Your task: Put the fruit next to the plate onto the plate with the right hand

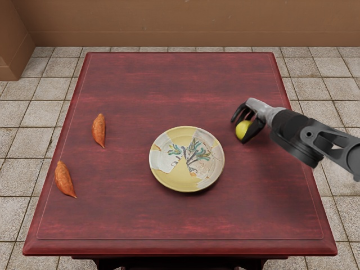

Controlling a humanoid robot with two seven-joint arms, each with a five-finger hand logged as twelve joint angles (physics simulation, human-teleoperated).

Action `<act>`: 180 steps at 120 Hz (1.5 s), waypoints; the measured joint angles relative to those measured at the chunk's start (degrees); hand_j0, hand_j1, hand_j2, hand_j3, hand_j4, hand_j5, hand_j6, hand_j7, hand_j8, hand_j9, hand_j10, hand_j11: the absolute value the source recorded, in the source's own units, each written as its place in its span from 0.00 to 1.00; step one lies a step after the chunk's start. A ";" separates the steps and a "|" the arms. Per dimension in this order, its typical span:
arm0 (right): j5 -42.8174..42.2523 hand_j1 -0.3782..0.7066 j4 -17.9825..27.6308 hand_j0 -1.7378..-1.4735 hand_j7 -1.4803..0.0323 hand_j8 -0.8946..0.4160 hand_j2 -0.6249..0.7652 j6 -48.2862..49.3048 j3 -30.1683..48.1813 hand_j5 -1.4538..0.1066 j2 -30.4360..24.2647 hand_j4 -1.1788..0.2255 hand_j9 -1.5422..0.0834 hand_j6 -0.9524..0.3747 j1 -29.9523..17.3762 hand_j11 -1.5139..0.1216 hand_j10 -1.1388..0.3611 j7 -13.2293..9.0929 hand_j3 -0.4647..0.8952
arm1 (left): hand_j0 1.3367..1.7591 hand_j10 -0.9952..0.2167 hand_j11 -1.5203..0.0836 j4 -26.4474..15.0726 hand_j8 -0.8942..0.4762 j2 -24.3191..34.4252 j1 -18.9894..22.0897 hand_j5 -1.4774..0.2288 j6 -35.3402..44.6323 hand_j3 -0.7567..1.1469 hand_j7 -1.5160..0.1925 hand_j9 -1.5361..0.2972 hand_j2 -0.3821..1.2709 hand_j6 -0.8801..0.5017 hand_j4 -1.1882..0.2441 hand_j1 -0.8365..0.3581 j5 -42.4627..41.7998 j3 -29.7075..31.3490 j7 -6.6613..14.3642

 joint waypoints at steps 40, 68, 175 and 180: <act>2.69 0.52 2.37 0.31 0.42 0.33 0.59 2.34 7.53 0.38 -0.05 0.39 0.42 0.26 0.40 0.38 0.34 0.00 0.34 | 0.76 0.82 0.95 0.01 0.65 0.00 0.00 0.87 0.00 0.40 0.89 0.84 0.23 0.64 0.83 0.99 0.00 0.01 0.00; 5.27 0.53 9.13 0.31 0.42 0.34 0.60 3.68 10.63 0.37 -0.33 0.39 0.41 0.27 0.27 0.38 0.35 0.02 0.34 | 0.76 0.82 0.95 0.00 0.65 0.00 0.00 0.87 -0.01 0.40 0.89 0.84 0.23 0.64 0.83 0.99 0.00 0.00 0.00; 6.27 0.33 16.53 0.30 0.69 0.50 0.58 8.07 12.93 0.64 7.34 0.61 0.68 0.47 -5.21 0.65 0.54 0.03 0.34 | 0.76 0.82 0.95 -0.01 0.65 0.00 0.00 0.87 0.00 0.40 0.89 0.84 0.23 0.64 0.83 0.99 -0.01 0.01 0.00; 6.29 0.28 16.48 0.30 0.74 0.53 0.55 8.25 14.27 0.69 7.22 0.65 0.72 0.51 -5.49 0.70 0.58 0.03 0.34 | 0.76 0.82 0.95 0.00 0.65 0.00 0.00 0.87 0.00 0.40 0.89 0.84 0.23 0.64 0.83 0.99 -0.01 0.01 0.00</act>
